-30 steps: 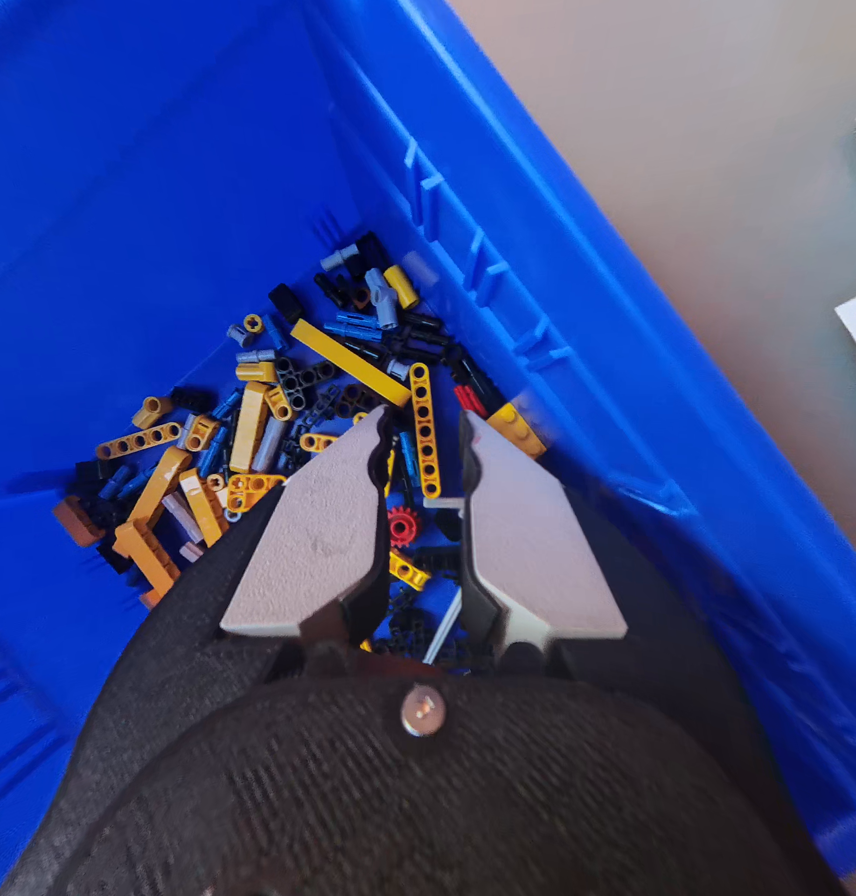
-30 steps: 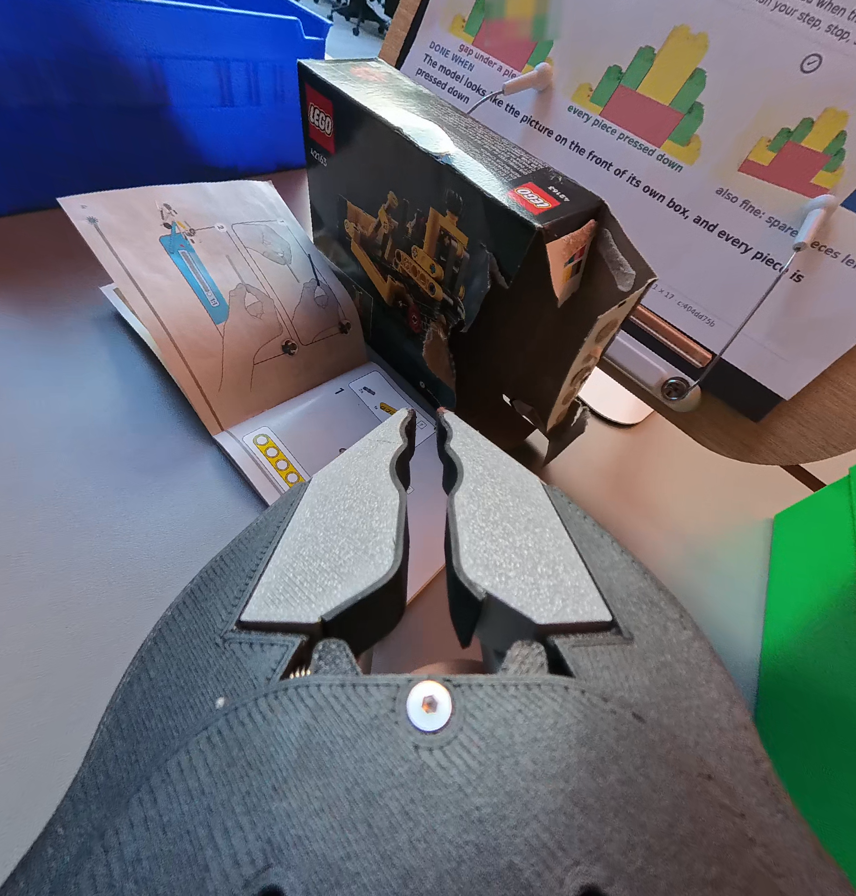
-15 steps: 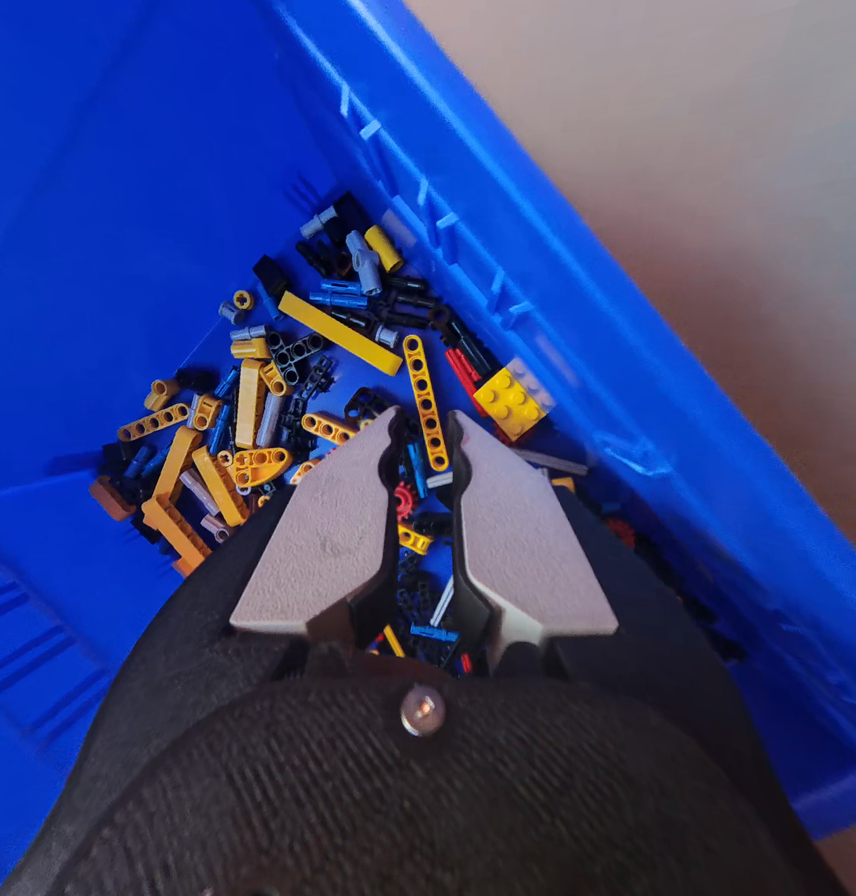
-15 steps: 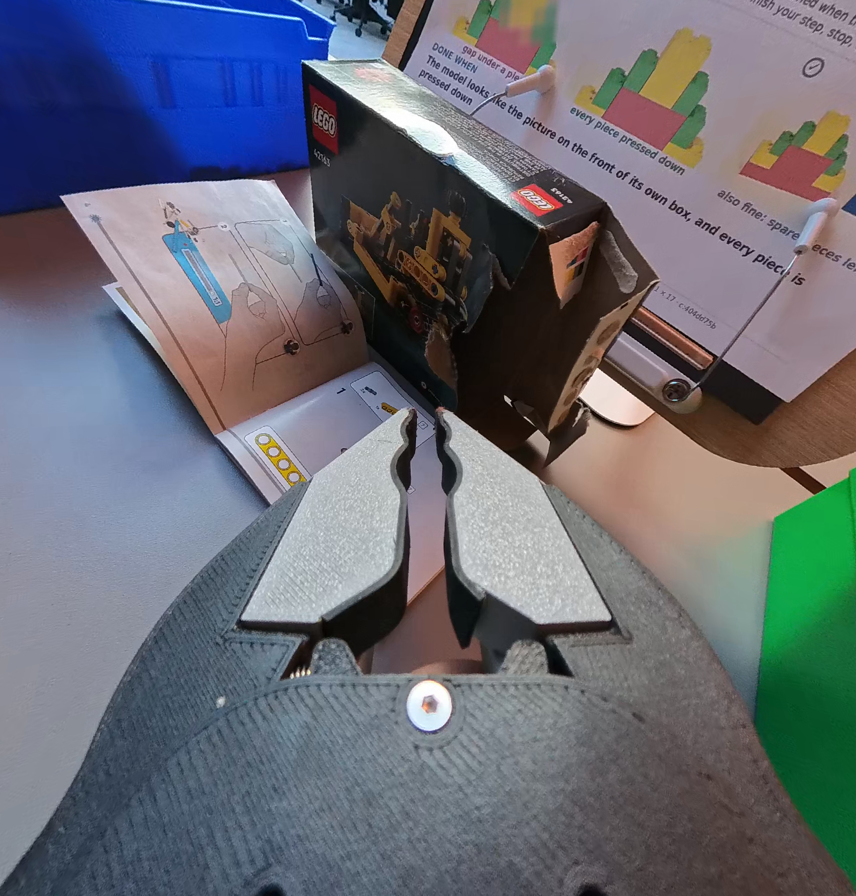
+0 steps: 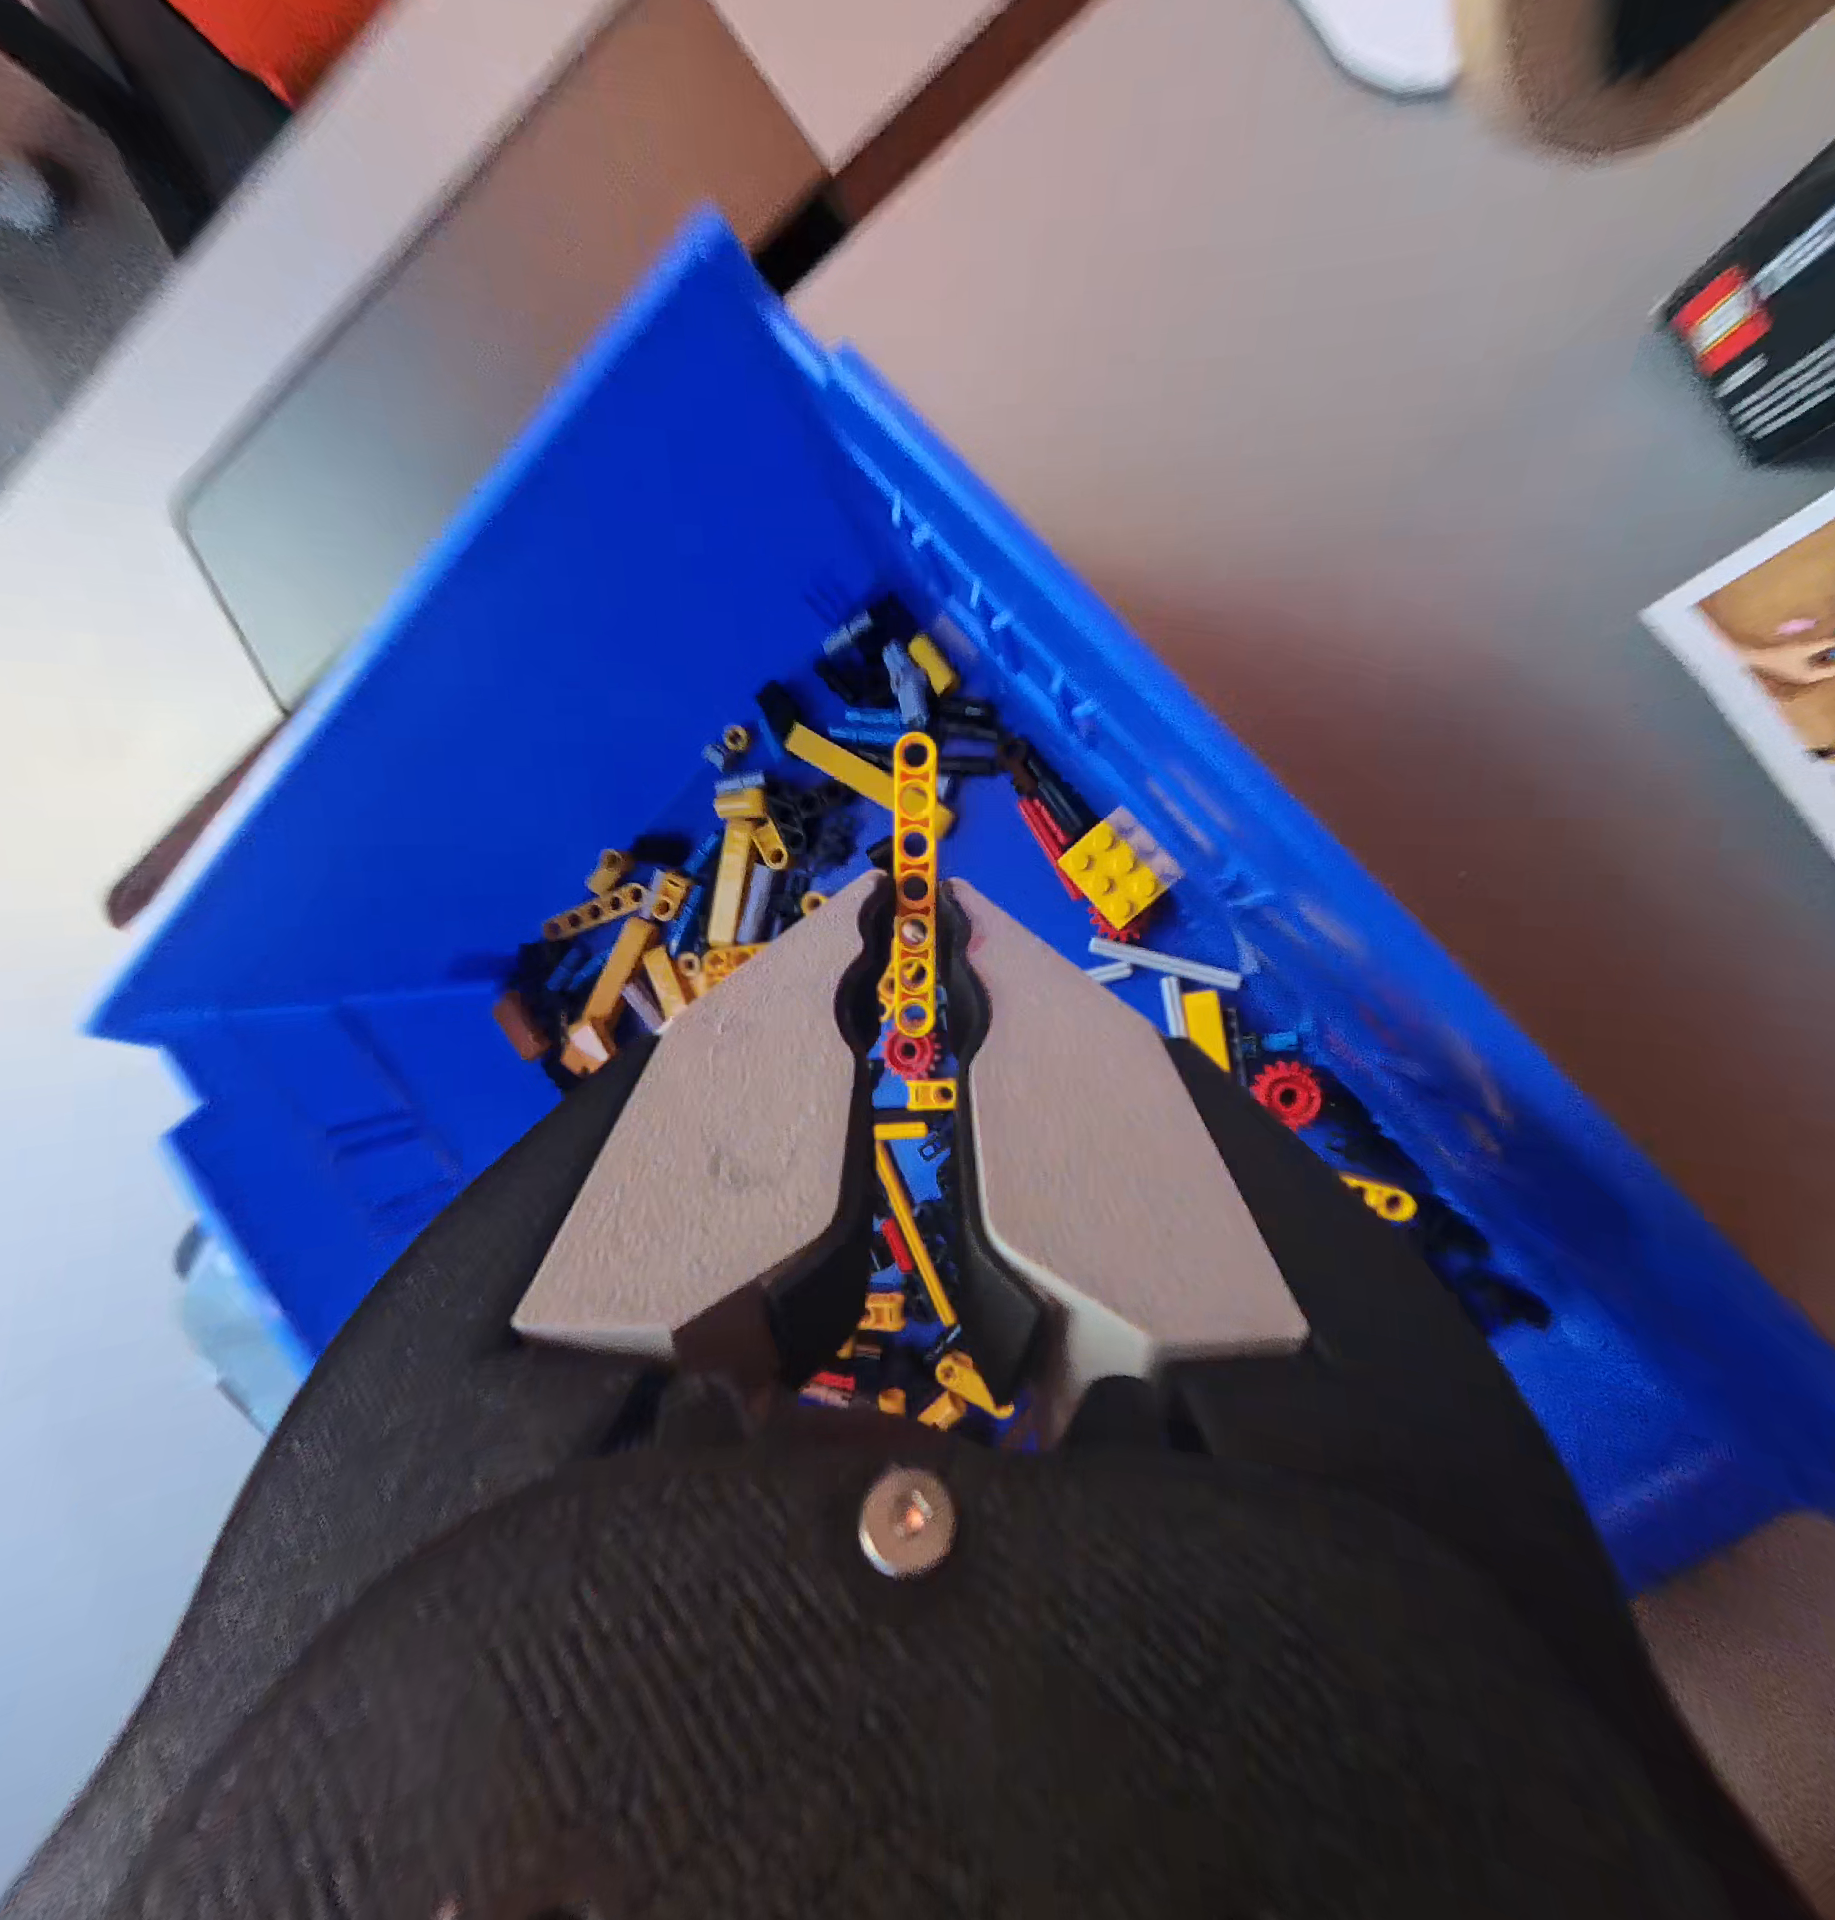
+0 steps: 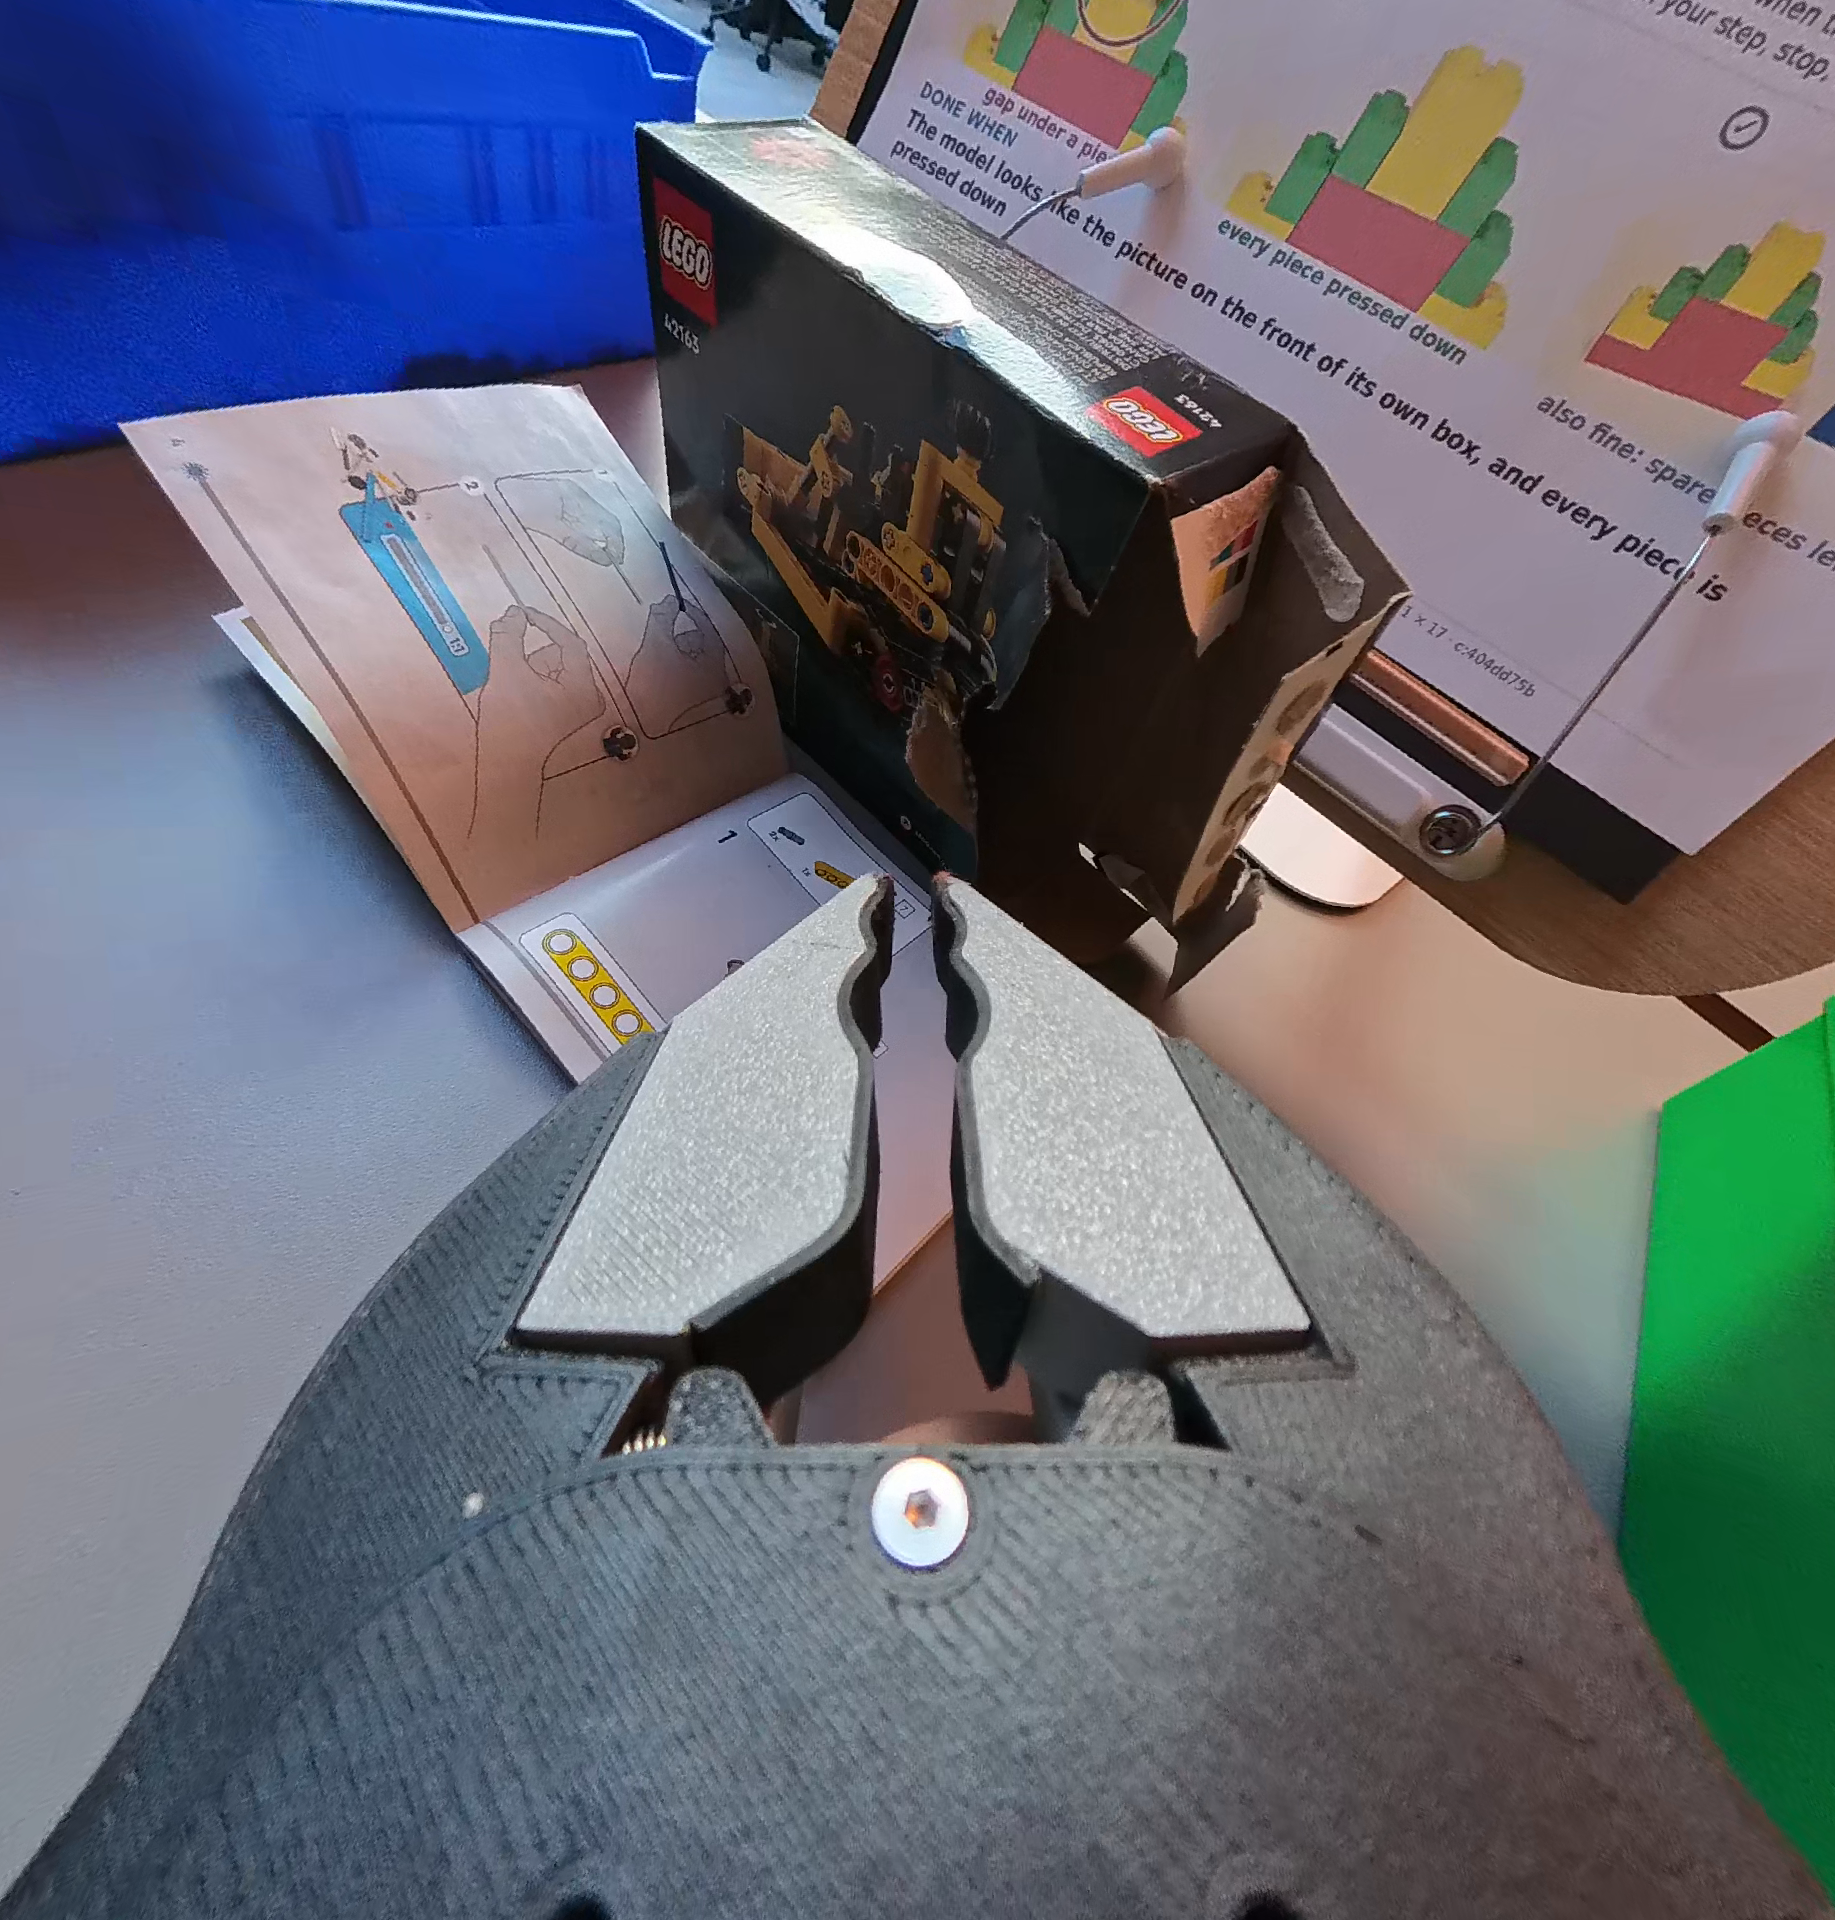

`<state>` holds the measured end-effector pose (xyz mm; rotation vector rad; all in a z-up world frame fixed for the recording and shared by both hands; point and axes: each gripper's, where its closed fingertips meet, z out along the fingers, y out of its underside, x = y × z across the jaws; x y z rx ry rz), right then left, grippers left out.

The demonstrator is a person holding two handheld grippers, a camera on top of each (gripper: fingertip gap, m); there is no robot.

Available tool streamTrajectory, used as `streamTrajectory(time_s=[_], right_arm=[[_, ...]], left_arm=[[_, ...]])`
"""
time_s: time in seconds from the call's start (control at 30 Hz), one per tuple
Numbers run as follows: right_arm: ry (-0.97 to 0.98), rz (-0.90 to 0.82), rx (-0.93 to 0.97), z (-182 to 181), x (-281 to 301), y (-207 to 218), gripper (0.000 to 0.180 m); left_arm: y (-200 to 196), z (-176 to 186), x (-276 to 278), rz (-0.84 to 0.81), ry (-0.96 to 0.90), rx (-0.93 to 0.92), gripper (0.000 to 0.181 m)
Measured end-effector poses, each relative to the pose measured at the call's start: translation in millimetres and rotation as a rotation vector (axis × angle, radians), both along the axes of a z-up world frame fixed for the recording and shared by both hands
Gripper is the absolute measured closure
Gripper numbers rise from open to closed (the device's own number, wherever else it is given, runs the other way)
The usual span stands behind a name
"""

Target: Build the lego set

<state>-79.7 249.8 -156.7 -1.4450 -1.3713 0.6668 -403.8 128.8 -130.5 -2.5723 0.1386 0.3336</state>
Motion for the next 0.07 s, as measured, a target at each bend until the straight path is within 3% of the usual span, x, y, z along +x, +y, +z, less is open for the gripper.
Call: streamTrajectory(time_s=[0.03,0.07], right_arm=[[-0.001,0.0,0.001,0,0,0,0.176],[-0.001,0.001,0.002,0,0,0,0.176]], left_arm=[[1,12,5,-0.013,0.01,0.036,0.175],[2,25,12,-0.033,0.018,0.073,0.175]])
